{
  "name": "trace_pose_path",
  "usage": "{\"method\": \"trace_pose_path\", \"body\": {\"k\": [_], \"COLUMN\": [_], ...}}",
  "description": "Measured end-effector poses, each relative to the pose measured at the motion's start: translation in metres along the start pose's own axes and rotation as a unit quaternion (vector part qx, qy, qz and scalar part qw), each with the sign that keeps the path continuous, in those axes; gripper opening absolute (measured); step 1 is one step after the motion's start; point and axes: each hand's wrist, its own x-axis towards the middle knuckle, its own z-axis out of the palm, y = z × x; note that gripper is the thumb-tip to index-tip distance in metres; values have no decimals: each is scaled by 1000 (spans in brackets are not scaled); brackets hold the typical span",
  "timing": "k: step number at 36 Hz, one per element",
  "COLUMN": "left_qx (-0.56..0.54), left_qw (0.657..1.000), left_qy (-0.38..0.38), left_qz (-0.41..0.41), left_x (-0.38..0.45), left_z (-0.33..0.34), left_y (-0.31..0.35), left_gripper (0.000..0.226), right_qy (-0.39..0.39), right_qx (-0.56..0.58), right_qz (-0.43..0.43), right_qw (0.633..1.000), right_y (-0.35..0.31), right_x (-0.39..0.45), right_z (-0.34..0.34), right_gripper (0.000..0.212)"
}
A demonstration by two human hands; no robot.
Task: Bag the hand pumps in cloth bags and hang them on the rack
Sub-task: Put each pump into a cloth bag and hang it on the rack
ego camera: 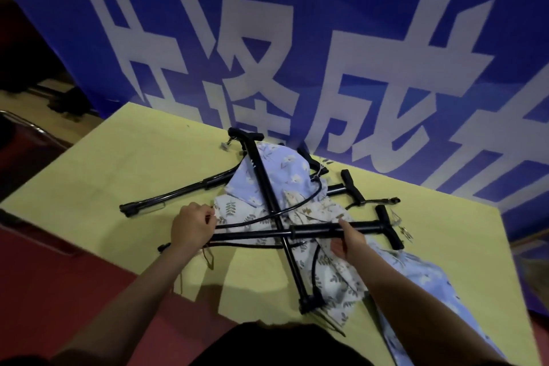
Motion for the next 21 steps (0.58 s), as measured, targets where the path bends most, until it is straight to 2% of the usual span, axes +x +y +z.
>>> {"method": "trace_pose_path", "body": {"k": [3,6,9,11,13,16,18,21], "left_qx": [-32,-136,-194,-196,-193,-192,-201,-250], "left_qw": [999,981,963,958,954,949,947,935], "left_qy": [-43,-136,-182,-207,-225,-243,-243,-230], "left_qz": [-1,-32,-35,-34,-41,-52,-62,-97], "left_x": [9,17,31,43,53,61,64,69], "left_z": [5,8,10,9,8,10,13,12], "left_y": [-15,-18,-23,-26,-27,-25,-27,-28], "left_gripper": [20,24,24,25,30,41,40,41], "right_qy": [10,14,-5,-34,-51,-60,-70,-53], "right_qx": [45,107,129,123,110,110,121,139], "right_qz": [28,80,120,108,73,29,0,-22], "right_qw": [999,991,984,986,990,992,990,989], "right_y": [-4,-11,-23,-32,-39,-53,-66,-82], "right_x": [5,12,8,5,4,-5,-17,-22], "right_z": [4,11,15,15,16,24,33,36], "right_gripper": [19,26,28,23,34,30,32,22]}}
